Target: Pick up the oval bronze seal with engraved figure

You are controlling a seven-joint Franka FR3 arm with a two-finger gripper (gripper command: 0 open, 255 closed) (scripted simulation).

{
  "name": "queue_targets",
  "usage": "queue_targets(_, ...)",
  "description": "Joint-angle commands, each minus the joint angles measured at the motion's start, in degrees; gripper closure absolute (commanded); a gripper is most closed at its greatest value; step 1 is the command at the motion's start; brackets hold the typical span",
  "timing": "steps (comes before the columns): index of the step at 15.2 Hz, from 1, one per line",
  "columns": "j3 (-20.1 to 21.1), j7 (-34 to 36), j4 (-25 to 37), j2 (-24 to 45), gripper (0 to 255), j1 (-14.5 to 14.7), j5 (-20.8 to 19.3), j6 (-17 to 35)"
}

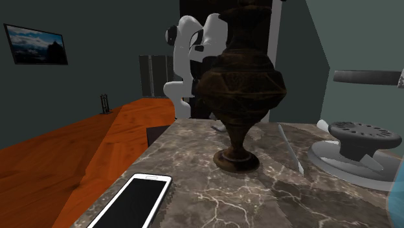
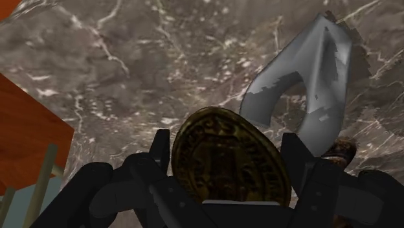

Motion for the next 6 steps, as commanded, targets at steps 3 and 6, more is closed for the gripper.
queue_targets(3, -0.16, -1.46, 2.05, -0.79, 255, 0.16, 1.29, -2.65)
queue_targets(6, -0.2, -1.85, 2.7, -1.0, 255, 0.21, 1.63, -3.46)
